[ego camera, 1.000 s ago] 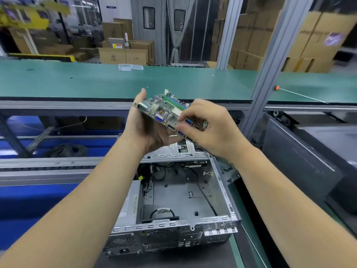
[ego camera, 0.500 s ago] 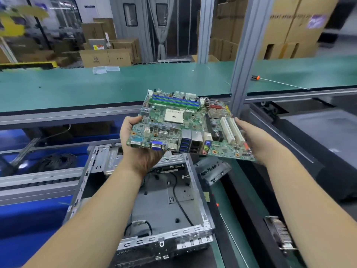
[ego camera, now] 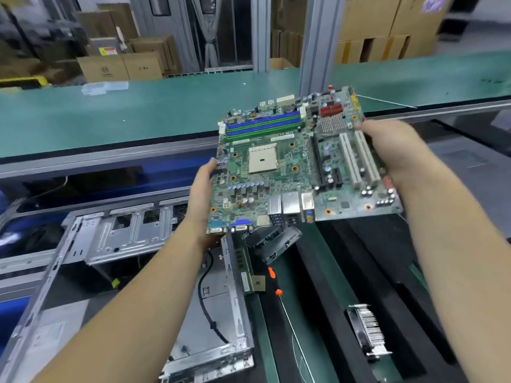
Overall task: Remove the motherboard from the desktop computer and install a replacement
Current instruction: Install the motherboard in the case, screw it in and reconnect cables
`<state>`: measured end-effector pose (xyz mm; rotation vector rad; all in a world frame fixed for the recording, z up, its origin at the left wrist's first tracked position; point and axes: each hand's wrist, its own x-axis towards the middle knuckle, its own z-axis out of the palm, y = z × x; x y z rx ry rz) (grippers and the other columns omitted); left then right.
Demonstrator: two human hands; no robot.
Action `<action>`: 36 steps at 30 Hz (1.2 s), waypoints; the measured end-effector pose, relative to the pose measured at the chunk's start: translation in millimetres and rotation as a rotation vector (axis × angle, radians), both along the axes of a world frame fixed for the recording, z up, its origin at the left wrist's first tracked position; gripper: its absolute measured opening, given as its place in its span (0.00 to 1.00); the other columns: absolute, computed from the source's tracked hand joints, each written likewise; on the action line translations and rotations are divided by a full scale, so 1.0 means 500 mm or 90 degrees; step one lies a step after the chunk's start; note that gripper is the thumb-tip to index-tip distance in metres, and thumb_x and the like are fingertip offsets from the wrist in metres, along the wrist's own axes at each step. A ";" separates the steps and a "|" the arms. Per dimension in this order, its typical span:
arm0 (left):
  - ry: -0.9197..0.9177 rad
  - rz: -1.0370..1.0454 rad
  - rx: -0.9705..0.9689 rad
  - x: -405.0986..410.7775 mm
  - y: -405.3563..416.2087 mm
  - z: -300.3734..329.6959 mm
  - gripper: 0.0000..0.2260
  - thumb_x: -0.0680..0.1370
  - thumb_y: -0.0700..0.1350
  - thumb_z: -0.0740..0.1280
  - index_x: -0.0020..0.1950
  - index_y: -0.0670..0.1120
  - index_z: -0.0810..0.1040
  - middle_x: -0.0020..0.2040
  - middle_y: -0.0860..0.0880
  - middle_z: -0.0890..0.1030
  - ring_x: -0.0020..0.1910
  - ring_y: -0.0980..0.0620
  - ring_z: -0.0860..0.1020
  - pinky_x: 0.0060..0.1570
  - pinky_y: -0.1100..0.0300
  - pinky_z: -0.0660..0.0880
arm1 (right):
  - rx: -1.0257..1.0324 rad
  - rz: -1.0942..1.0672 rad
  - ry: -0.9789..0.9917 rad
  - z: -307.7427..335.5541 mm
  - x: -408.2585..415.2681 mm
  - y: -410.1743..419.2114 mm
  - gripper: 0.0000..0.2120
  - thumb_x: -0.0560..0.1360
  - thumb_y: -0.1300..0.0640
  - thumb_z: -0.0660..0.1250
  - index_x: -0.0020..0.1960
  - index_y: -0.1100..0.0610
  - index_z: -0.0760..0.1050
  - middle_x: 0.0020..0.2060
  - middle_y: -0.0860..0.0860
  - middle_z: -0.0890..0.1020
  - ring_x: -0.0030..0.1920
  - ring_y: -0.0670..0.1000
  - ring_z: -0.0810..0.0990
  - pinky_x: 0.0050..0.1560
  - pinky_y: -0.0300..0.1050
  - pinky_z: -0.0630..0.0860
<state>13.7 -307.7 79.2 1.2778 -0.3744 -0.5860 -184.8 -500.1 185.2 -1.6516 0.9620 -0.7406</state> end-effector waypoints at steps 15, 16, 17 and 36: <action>-0.275 -0.078 0.320 -0.071 -0.129 -0.103 0.20 0.84 0.54 0.56 0.76 0.55 0.63 0.52 0.53 0.76 0.42 0.56 0.78 0.40 0.59 0.72 | -0.467 -0.029 0.486 -0.160 0.091 -0.086 0.09 0.80 0.64 0.59 0.56 0.66 0.73 0.53 0.65 0.80 0.53 0.66 0.80 0.43 0.51 0.71; -0.270 -0.085 0.322 -0.073 -0.133 -0.110 0.20 0.84 0.54 0.55 0.76 0.55 0.63 0.51 0.53 0.76 0.43 0.55 0.78 0.42 0.59 0.73 | -0.450 -0.024 0.497 -0.179 0.093 -0.095 0.09 0.80 0.64 0.59 0.56 0.66 0.73 0.53 0.65 0.80 0.53 0.66 0.80 0.43 0.51 0.71; -0.268 -0.093 0.325 -0.075 -0.135 -0.118 0.20 0.84 0.54 0.55 0.76 0.55 0.63 0.49 0.54 0.76 0.44 0.55 0.79 0.43 0.59 0.74 | -0.432 -0.020 0.508 -0.197 0.096 -0.102 0.09 0.80 0.63 0.59 0.57 0.66 0.74 0.53 0.65 0.81 0.53 0.66 0.80 0.44 0.51 0.72; -0.252 -0.149 0.389 -0.078 -0.176 -0.167 0.17 0.84 0.55 0.55 0.74 0.59 0.63 0.51 0.59 0.74 0.47 0.47 0.82 0.40 0.60 0.76 | -0.314 0.091 0.637 -0.407 0.182 -0.173 0.15 0.76 0.70 0.60 0.63 0.65 0.71 0.57 0.61 0.80 0.56 0.63 0.79 0.45 0.51 0.72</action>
